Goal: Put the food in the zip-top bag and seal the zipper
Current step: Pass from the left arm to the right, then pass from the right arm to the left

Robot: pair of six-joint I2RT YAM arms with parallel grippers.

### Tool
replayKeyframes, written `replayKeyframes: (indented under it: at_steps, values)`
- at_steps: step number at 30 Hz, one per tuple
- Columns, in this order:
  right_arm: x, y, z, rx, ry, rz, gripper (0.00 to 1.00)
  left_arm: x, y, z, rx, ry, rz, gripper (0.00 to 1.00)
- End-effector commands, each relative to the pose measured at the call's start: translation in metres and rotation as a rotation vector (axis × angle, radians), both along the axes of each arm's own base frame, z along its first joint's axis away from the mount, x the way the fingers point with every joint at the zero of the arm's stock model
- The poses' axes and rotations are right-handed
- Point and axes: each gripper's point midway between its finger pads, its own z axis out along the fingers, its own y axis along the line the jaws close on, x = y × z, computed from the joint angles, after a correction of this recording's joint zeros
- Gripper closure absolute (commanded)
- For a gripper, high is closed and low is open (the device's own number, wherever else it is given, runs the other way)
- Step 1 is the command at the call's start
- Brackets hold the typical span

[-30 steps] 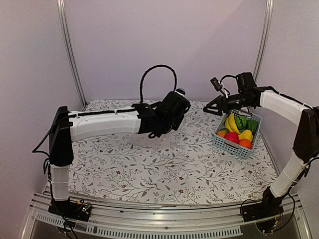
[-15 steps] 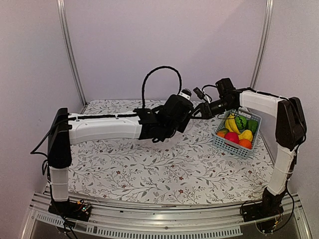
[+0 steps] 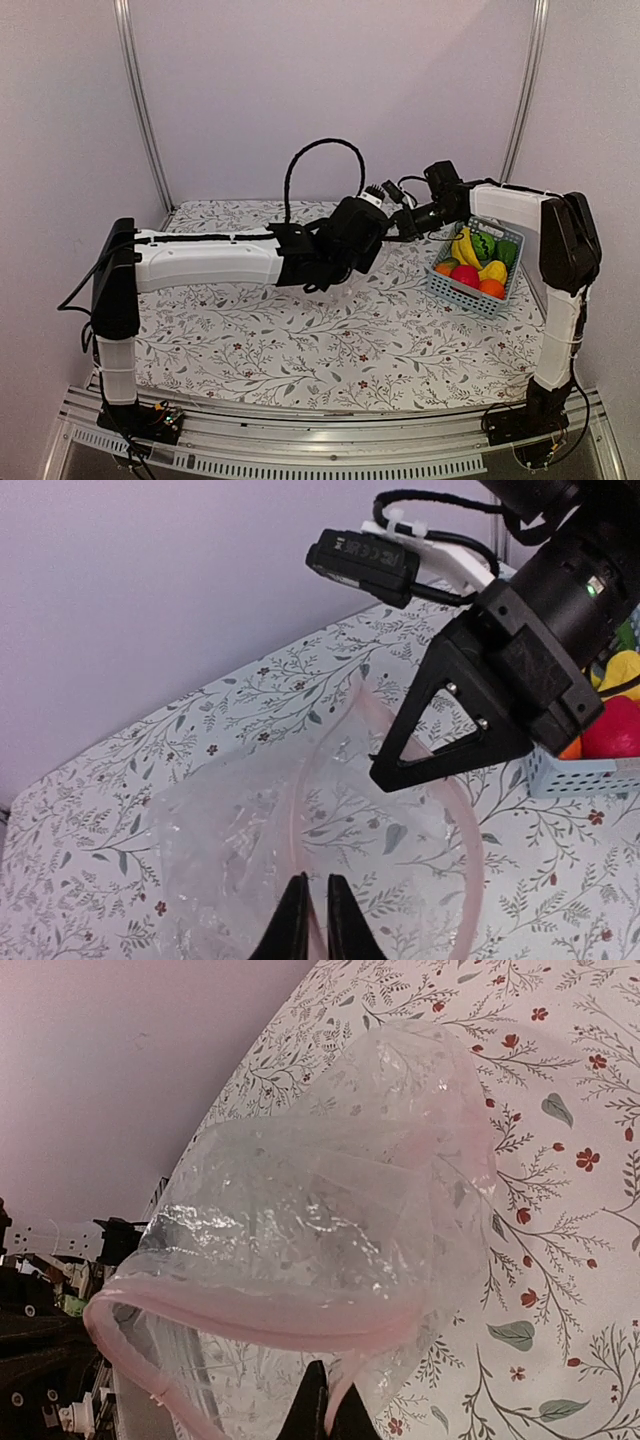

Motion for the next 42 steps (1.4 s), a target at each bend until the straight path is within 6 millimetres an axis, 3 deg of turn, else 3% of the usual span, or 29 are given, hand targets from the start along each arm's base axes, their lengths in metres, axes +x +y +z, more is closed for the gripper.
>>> replayKeyframes:
  at_steps: [1,4,12,20,24,32,39,42]
  values:
    - [-0.002,-0.003,0.025,0.007,-0.078,-0.044,1.00,-0.009,-0.012,-0.010,-0.052,0.050,-0.030,0.79]
    - [-0.003,-0.008,0.034,-0.003,-0.101,-0.088,1.00,-0.009,-0.017,-0.018,-0.058,0.075,-0.040,0.59]
    - [0.000,-0.016,0.042,-0.026,-0.097,-0.172,1.00,-0.008,-0.031,-0.022,-0.069,0.096,-0.059,0.40]
    - [0.009,-0.024,0.044,-0.057,-0.102,-0.258,1.00,-0.023,-0.055,-0.021,-0.119,0.083,-0.057,0.32]
    - [0.007,-0.025,0.048,-0.054,-0.104,-0.267,1.00,-0.013,-0.047,-0.036,-0.054,0.072,0.059,0.32]
    - [0.000,-0.032,0.055,-0.053,-0.112,-0.297,1.00,0.010,-0.013,-0.051,0.067,0.045,0.210,0.47]
    - [-0.004,-0.030,0.053,-0.041,-0.104,-0.275,1.00,0.017,-0.007,-0.035,0.051,0.014,0.181,0.91]
    - [-0.009,-0.028,0.051,-0.042,-0.118,-0.237,0.81,0.018,0.002,-0.022,0.064,-0.037,0.184,1.00]
